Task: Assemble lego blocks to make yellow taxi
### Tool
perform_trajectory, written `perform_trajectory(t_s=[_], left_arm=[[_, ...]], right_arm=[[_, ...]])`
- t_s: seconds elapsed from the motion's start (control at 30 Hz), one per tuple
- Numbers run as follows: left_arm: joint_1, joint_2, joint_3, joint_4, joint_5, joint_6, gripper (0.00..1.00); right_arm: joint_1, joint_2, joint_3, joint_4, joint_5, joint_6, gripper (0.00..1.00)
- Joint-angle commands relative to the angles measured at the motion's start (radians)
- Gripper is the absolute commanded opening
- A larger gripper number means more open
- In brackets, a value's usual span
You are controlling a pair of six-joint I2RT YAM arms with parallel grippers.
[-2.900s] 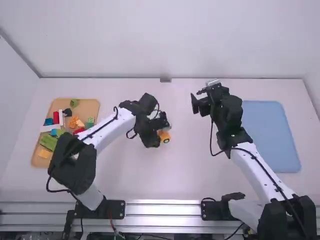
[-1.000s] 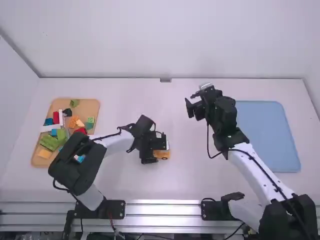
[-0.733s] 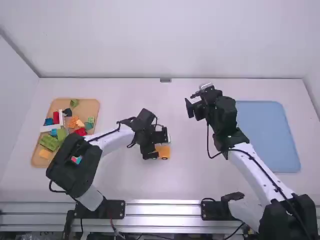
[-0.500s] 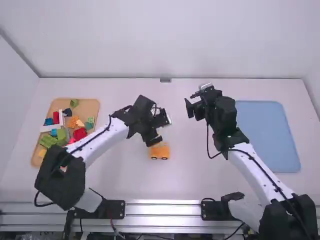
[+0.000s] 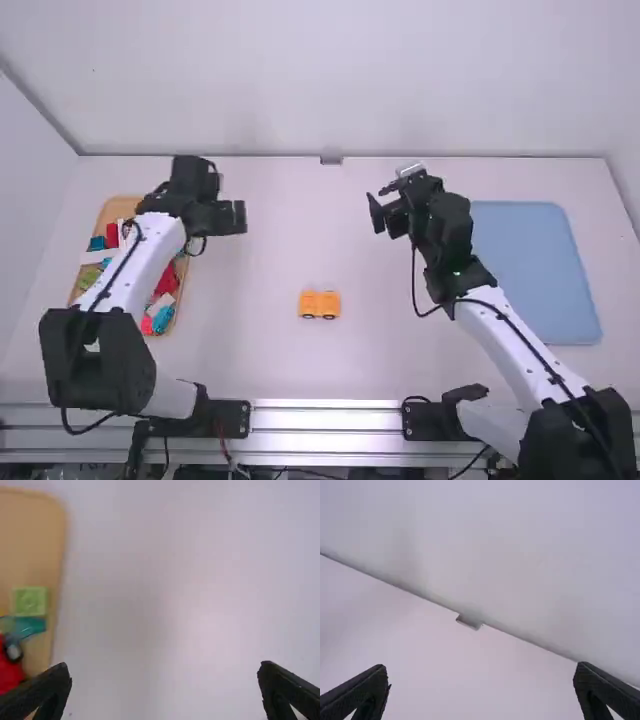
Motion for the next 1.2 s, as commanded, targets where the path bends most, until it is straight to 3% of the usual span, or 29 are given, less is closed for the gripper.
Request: perform_trajectory(t_s=[0.0,0.27,0.53,0.63,0.8,1.17], left_arm=[[0.076,-0.036,0.018,-0.013,-0.011,-0.161,0.99],[0.183,-0.037,0.019,-0.087,-0.07,-0.296,0.99],[0.203,-0.037,0.019,-0.265,-0.456,-0.534,0.99],[0.238,-0.037,0.041,-0.338,-0.511,-0.579,0.99],[0.356,-0.037,0.113,-0.406,-0.472,-0.526,0.99],[0.76,0.018,0.135,-0.343,-0.101,-0.22,0.99]], right_arm=[[0.003,0.006,0.037,0.01,-0.001,0.005,0.98],[0.003,0.006,0.037,0.015,0.0,0.007,0.98],[0.002,0.006,0.037,0.019,0.0,0.004,0.99],[0.002,0.006,0.037,0.024,0.0,0.004,0.98],[0.003,0.006,0.037,0.026,0.0,0.004,0.98],[0.001,0.006,0.037,0.023,0.0,0.004,0.99]])
